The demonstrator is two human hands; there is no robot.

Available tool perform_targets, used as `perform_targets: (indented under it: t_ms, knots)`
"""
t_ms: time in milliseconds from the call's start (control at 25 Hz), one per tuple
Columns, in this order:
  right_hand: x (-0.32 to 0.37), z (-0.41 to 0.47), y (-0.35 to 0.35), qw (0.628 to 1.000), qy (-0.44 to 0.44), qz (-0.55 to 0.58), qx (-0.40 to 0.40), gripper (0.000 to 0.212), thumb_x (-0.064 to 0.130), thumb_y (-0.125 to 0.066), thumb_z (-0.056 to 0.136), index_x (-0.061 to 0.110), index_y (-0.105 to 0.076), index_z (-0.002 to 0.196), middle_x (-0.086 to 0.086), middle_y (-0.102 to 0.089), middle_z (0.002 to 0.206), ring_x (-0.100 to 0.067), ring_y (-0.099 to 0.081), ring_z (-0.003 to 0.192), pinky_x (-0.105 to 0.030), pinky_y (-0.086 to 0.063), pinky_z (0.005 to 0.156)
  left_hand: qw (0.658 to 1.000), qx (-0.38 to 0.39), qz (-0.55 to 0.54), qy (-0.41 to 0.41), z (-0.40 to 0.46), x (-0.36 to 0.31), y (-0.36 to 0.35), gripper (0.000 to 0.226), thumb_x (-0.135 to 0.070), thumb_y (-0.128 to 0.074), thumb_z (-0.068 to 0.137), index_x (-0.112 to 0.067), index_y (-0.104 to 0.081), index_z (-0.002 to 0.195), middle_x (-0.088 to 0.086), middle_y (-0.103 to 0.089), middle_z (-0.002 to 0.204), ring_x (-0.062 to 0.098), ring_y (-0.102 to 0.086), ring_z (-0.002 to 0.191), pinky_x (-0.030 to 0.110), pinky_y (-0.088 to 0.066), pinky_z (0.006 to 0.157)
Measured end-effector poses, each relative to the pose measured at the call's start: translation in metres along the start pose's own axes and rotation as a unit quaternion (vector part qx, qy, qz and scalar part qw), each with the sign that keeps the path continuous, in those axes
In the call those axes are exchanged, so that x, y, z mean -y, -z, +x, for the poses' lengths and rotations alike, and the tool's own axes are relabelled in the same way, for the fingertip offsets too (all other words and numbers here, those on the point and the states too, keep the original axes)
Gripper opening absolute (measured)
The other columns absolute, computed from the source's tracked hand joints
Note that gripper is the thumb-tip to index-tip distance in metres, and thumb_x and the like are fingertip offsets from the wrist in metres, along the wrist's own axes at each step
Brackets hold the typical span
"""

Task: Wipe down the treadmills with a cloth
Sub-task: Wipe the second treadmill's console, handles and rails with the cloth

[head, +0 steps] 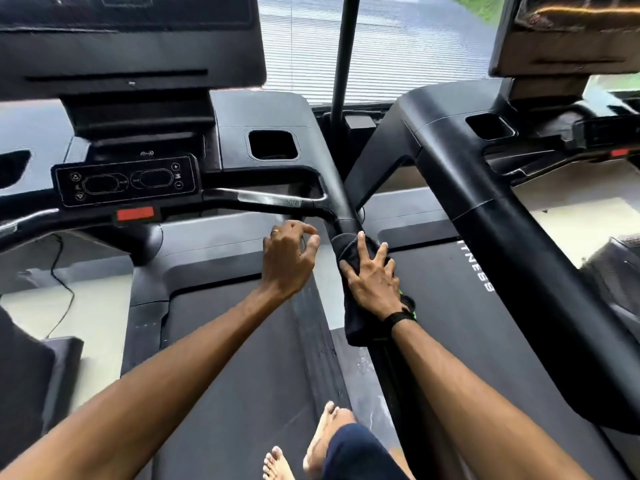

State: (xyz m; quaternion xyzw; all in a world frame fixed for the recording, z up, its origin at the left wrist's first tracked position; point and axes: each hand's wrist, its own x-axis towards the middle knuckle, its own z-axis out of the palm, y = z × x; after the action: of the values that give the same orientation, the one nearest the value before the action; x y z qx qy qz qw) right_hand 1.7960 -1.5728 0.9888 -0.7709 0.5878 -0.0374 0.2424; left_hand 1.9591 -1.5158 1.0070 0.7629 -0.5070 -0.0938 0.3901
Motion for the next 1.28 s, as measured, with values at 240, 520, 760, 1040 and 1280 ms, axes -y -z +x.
perform_targets:
  t_ms: [240, 520, 760, 1040, 1280]
  knots:
    - [0.038, 0.086, 0.004, 1.000, 0.012, 0.023, 0.005, 0.072, 0.063, -0.037, 0.098, 0.041, -0.002, 0.157, -0.022, -0.002, 0.164, -0.047, -0.019, 0.144, -0.064, -0.025, 0.109, 0.991, -0.001, 0.098, -0.096, 0.090, 0.024, 0.021, 0.025, -0.030, -0.055, 0.083, -0.018, -0.069, 0.101, 0.000, -0.065, 0.113, 0.023, -0.056, 0.111, 0.035, -0.028, 0.092]
    - [0.075, 0.238, 0.010, 0.985, -0.028, 0.159, 0.056, 0.064, 0.062, -0.030, 0.099, 0.044, -0.008, 0.157, -0.019, -0.016, 0.162, -0.045, -0.022, 0.145, -0.060, -0.020, 0.114, 0.901, 0.135, 0.338, -0.236, 0.248, 0.068, 0.010, 0.097, -0.063, -0.073, 0.063, -0.011, -0.046, 0.140, 0.018, -0.044, 0.143, 0.036, -0.039, 0.136, 0.059, -0.016, 0.117]
    - [0.038, 0.315, -0.006, 0.888, -0.106, 0.416, 0.165, 0.057, 0.043, -0.040, 0.105, 0.008, -0.039, 0.150, -0.013, -0.042, 0.153, -0.029, -0.037, 0.144, -0.036, -0.027, 0.119, 0.847, 0.198, 0.420, -0.259, 0.295, 0.083, -0.019, 0.131, -0.089, -0.050, 0.057, -0.003, -0.026, 0.152, 0.020, -0.025, 0.158, 0.036, -0.023, 0.148, 0.060, -0.006, 0.120]
    - [0.044, 0.231, 0.001, 0.959, -0.121, 0.231, 0.113, 0.069, 0.060, -0.027, 0.101, 0.021, -0.023, 0.157, -0.019, -0.034, 0.155, -0.037, -0.037, 0.139, -0.047, -0.029, 0.114, 0.875, 0.169, 0.379, -0.249, 0.293, 0.087, -0.025, 0.123, -0.082, -0.059, 0.063, -0.001, -0.028, 0.151, 0.018, -0.029, 0.157, 0.035, -0.027, 0.146, 0.060, -0.006, 0.119]
    - [0.127, 0.343, 0.011, 0.985, -0.040, 0.160, 0.039, 0.075, 0.066, -0.026, 0.098, 0.027, -0.009, 0.159, -0.025, -0.019, 0.160, -0.046, -0.031, 0.140, -0.057, -0.026, 0.112, 0.875, 0.177, 0.371, -0.254, 0.292, 0.085, -0.026, 0.119, -0.073, -0.061, 0.064, -0.001, -0.026, 0.151, 0.018, -0.028, 0.158, 0.034, -0.026, 0.147, 0.060, -0.005, 0.120]
